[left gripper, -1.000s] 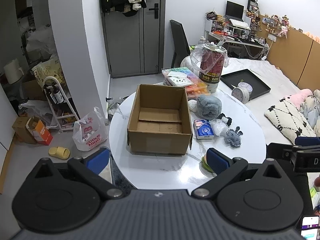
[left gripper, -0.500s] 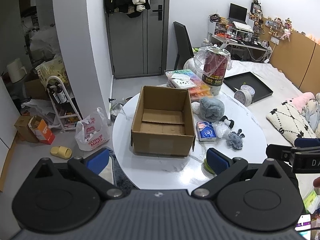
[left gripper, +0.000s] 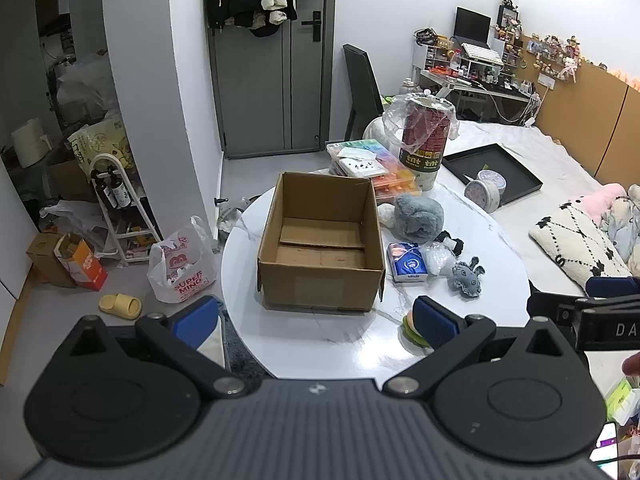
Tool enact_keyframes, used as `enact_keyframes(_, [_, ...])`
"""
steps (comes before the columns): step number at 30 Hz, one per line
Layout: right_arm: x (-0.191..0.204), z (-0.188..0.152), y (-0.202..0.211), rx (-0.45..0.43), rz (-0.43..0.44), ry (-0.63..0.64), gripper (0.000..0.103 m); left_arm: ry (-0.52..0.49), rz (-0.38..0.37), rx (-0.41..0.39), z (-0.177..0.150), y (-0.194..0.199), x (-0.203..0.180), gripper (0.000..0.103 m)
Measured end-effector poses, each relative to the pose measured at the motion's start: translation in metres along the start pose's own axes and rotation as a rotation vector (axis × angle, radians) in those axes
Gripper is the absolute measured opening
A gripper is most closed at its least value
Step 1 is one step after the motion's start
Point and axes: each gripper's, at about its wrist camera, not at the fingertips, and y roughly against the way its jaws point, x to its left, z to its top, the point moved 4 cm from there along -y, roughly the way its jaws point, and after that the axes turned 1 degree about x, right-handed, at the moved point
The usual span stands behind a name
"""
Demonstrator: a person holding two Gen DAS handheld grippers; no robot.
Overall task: Organize soft objects
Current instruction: 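Grasp the plush hamburger with the left tool while the right tool grasps the denim plush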
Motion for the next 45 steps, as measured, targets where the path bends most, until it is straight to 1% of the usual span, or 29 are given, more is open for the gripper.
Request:
enact_keyframes(10, [0.001,0.002,-0.008,0.019,0.001,0.011,0.103,0.004,0.008,0.003,0.0,-0.003,0.001,0.103])
enact_keyframes(15, [-0.002,0.004,-0.02,0.042,0.002,0.016,0.103,0.027,0.005,0.018,0.005,-0.018,0.004,0.103])
enact_keyframes(20, [-0.006,0.002,-0.037,0.079,0.007,0.018,0.103,0.027,0.015,0.044,0.006,-0.038,0.006,0.103])
enact_keyframes(26, [-0.016,-0.006,-0.058,0.131,0.002,-0.01,0.103,0.027,-0.003,0.086,0.001,-0.06,0.002,0.101])
enact_keyframes(32, [-0.028,-0.007,-0.071,0.148,-0.013,-0.027,0.103,0.024,-0.024,0.099,0.0,-0.075,-0.008,0.1])
enact_keyframes(36, [-0.035,-0.006,-0.08,0.155,-0.01,-0.034,0.099,0.017,-0.039,0.107,-0.001,-0.083,-0.017,0.099])
enact_keyframes(38, [-0.041,-0.007,-0.085,0.156,-0.013,-0.048,0.097,0.017,-0.048,0.12,-0.003,-0.09,-0.023,0.095])
enact_keyframes(42, [-0.054,-0.007,-0.095,0.162,-0.019,-0.077,0.087,0.016,-0.061,0.148,-0.007,-0.105,-0.039,0.09])
enact_keyframes(45, [-0.063,-0.007,-0.104,0.164,-0.019,-0.092,0.082,0.031,-0.08,0.183,-0.012,-0.119,-0.052,0.084])
